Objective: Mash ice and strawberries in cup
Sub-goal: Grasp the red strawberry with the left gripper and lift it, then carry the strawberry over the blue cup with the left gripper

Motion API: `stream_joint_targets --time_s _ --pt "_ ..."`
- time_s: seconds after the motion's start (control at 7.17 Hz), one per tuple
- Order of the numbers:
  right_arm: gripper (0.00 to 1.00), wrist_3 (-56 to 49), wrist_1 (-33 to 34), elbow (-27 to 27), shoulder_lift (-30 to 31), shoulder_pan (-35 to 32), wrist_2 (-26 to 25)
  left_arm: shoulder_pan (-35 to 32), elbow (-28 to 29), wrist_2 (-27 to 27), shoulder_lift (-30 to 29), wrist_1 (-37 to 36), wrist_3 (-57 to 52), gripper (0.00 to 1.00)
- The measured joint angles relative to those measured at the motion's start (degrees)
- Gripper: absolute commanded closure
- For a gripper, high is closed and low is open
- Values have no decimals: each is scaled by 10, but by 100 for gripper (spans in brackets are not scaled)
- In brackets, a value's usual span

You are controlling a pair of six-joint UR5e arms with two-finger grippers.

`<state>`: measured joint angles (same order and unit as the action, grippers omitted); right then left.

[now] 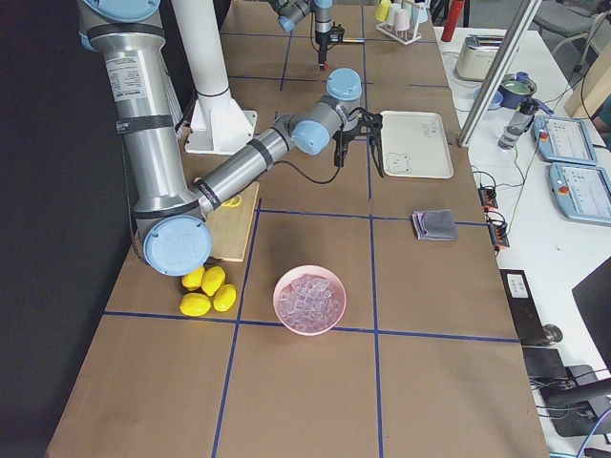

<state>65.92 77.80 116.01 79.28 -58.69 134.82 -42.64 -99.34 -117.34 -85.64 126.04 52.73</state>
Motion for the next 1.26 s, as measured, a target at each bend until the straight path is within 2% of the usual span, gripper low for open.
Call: stream_joint_targets --time_s 0.28,0.42,0.7,0.98,1.12,1.26 --pt "1 0 0 0 0 0 0 1 0 0 -2 0 -1 91" --pt "1 0 0 1 0 0 0 1 -2 0 -2 0 -1 98" --pt "1 0 0 1 -1 0 -1 -1 -13 9 -3 3 -1 100" --pt "1 0 0 5 -1 -1 -1 -2 -56 23 -8 2 1 100" --pt "1 0 0 9 1 -4 -2 0 -82 23 -30 1 18 100" --pt "1 0 0 12 6 -9 -2 6 -95 22 -79 -8 61 100"
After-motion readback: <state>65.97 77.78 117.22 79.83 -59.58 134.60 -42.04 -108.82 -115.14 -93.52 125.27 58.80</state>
